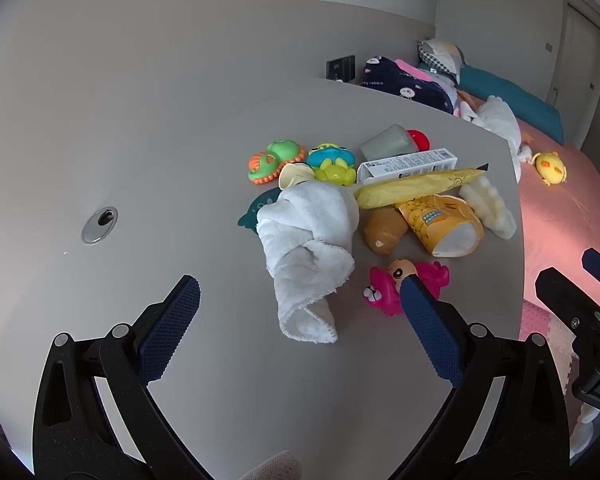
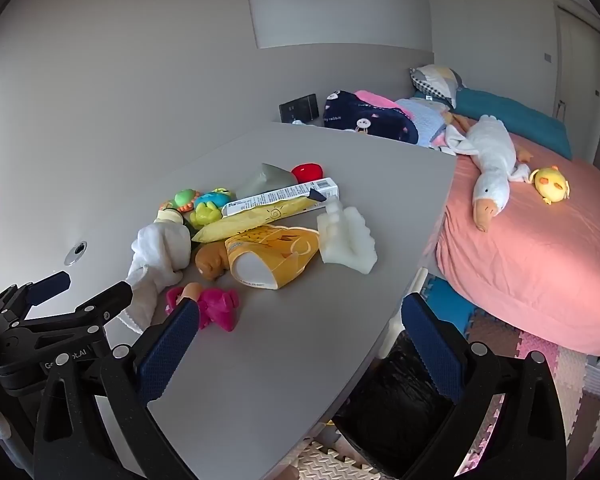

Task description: Collect trash

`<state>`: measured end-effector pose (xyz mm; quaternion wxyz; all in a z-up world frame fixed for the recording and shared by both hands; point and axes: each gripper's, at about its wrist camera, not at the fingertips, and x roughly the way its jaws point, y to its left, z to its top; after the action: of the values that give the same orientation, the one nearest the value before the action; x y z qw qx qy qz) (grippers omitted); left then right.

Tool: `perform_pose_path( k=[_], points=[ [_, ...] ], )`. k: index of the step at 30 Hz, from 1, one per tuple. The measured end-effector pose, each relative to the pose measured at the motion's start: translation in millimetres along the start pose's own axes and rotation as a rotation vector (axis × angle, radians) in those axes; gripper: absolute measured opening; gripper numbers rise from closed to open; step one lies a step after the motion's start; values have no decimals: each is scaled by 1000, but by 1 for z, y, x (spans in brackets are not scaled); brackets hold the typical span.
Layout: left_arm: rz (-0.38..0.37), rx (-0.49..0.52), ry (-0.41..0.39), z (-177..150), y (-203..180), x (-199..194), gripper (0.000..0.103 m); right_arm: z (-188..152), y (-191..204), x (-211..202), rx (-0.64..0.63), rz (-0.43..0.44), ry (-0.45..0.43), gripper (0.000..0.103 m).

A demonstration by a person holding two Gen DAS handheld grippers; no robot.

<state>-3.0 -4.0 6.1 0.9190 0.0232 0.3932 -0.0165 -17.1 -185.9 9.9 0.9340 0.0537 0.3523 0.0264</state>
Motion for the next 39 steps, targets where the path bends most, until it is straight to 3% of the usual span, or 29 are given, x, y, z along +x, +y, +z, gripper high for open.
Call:
perform_pose_path(
  k=[6,39],
  points=[
    [-42,-19,16,-1,2,1,97,0,0,-2,2,2,-4,100],
    [-7,-33,20,0,7,1,97,-1,-5,-7,1,-3,-9,100]
  ],
)
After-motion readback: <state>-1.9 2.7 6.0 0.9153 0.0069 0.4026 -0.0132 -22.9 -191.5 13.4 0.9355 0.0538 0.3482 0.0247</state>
